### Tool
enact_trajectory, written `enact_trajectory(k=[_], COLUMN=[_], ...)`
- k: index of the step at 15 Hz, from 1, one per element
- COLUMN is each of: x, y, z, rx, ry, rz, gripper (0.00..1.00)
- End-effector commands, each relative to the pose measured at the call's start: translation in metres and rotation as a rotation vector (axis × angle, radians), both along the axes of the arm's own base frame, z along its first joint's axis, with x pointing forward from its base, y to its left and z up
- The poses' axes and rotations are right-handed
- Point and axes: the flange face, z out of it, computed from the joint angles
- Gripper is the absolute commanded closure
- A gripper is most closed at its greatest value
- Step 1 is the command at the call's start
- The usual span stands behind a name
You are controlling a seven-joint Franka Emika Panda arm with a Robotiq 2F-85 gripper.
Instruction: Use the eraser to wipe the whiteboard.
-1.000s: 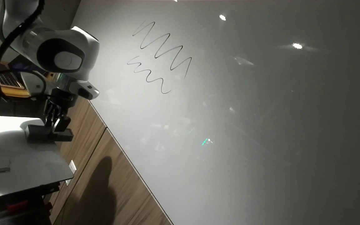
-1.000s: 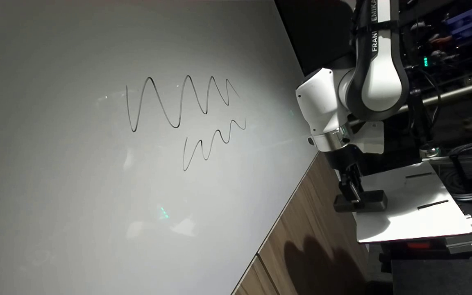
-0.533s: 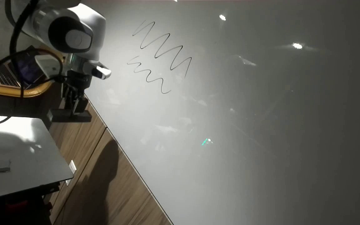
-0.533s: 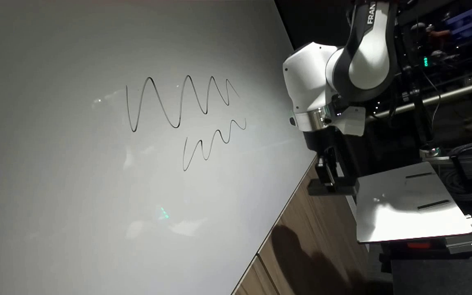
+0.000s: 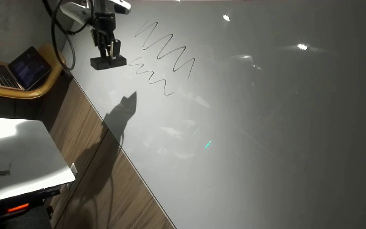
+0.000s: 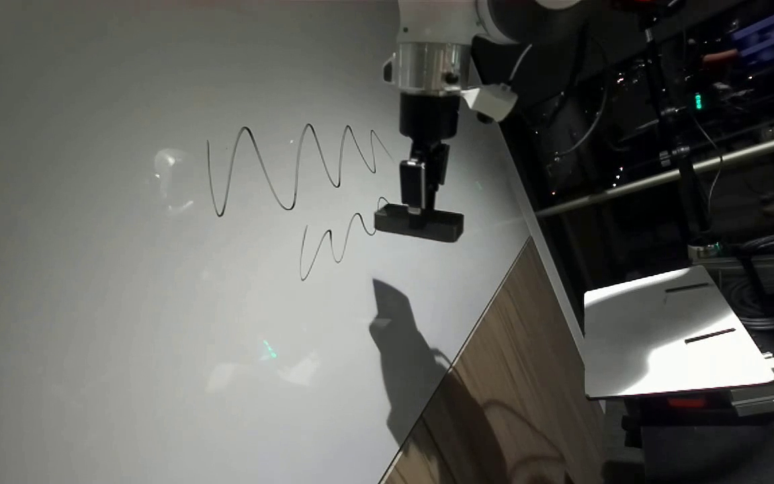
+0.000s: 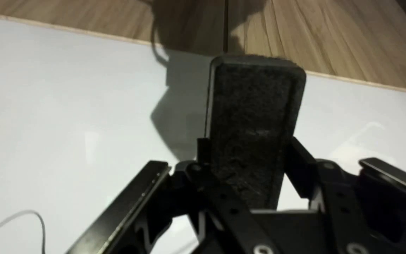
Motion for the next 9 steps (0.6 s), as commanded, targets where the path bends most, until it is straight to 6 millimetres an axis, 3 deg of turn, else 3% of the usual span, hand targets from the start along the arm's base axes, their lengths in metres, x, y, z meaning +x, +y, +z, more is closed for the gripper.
enact_trajectory(k=[1, 6, 9], x=[0.027, 0.066, 0.079], y=[0.035, 0.073, 0.109], z=[0.049, 0.11, 0.148], rx=[0.014, 0.035, 0.043], ry=[-0.091, -0.198, -0.268], rz=[0.043, 0.082, 0.102], gripper=[0.71, 0.71, 0.71])
